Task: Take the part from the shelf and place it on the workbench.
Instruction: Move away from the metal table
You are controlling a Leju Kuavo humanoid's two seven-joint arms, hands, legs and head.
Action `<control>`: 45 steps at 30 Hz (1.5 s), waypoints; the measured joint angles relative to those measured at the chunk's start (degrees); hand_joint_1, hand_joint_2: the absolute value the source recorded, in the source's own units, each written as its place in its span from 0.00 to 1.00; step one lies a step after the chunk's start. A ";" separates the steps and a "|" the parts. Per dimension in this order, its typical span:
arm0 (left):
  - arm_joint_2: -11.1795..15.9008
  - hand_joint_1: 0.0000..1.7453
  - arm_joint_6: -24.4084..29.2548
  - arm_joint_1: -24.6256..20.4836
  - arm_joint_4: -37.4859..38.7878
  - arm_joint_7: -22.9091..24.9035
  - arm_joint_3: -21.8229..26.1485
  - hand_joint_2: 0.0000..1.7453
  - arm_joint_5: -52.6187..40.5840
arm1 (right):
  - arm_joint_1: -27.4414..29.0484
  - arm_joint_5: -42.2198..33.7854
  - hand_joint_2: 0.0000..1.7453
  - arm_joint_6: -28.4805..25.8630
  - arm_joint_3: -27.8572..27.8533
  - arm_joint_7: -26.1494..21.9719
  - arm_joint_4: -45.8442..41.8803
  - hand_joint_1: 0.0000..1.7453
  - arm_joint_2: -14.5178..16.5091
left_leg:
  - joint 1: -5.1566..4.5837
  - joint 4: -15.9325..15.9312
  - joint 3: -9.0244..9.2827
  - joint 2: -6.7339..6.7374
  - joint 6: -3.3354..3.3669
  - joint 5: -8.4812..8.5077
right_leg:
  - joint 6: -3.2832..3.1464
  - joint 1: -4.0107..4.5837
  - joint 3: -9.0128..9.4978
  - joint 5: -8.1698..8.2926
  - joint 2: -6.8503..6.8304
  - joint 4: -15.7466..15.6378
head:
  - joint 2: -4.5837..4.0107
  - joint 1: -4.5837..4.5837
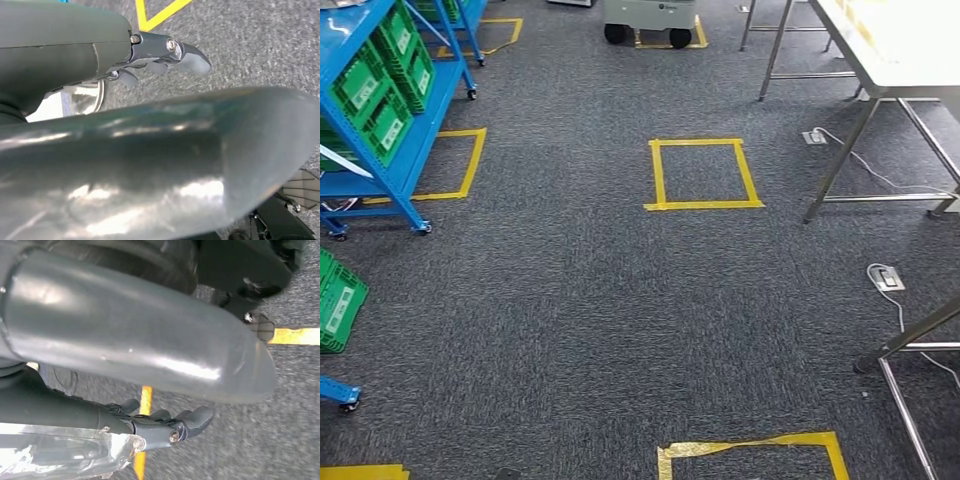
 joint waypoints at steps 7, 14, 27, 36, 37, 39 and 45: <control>1.48 0.00 0.78 0.64 0.00 -2.24 1.38 0.00 1.18 | -0.07 -0.39 0.00 -0.25 -0.13 -0.52 0.00 0.00 0.00 | 0.31 4.62 -3.21 1.97 -2.09 -2.84 | -1.71 0.30 1.49 1.52 -2.16 -3.55 | 0.00 -0.42; 3.79 0.00 1.27 0.97 0.00 -3.78 4.34 0.00 2.91 | 0.15 -0.78 0.00 -0.03 -0.62 -0.59 0.00 0.00 0.00 | 0.14 7.47 -3.29 7.43 -2.42 -2.63 | -1.80 0.60 1.45 1.30 -7.85 -3.56 | 0.00 -0.67; 4.01 0.00 1.20 0.68 0.00 -4.18 5.74 0.00 2.31 | 0.33 -0.78 0.00 0.28 -1.14 -0.20 0.00 0.00 -0.02 | 0.03 -0.54 0.17 3.54 0.40 -0.08 | 0.46 0.68 -5.82 -6.01 -3.77 12.94 | 0.00 0.27; 3.17 0.00 0.85 0.85 0.01 -3.63 5.72 0.00 1.69 | 0.05 -0.55 0.00 0.21 -1.20 -0.07 0.00 0.00 -0.01 | 0.22 0.62 -1.36 -0.09 -1.88 -0.16 | -1.11 0.33 1.32 1.19 -1.27 -2.88 | 0.00 0.07; 3.05 0.00 0.78 0.82 0.02 -3.56 5.72 0.00 1.67 | 0.07 -0.48 0.00 0.21 -1.21 -0.07 0.00 0.00 0.00 | 0.13 2.71 -2.36 1.22 -2.07 -1.62 | -1.44 0.28 1.30 1.37 -2.01 -3.09 | 0.00 -0.12; 2.74 0.00 0.55 0.59 0.02 -3.48 5.72 0.00 1.61 | 0.23 -0.34 0.00 0.21 -1.22 -0.07 0.00 0.00 -0.01 | 0.01 9.84 -5.62 3.93 -2.36 -5.68 | -1.79 0.42 1.14 1.46 -3.56 -3.19 | 0.00 -0.49; 2.37 0.00 0.26 0.53 0.01 -3.45 5.72 0.00 1.20 | 0.17 -0.11 0.00 0.08 -1.29 -0.02 0.00 0.00 -0.02 | -0.12 5.27 -1.97 7.48 -2.30 -2.12 | -1.61 0.80 1.22 1.22 -7.94 -3.05 | 0.00 -0.57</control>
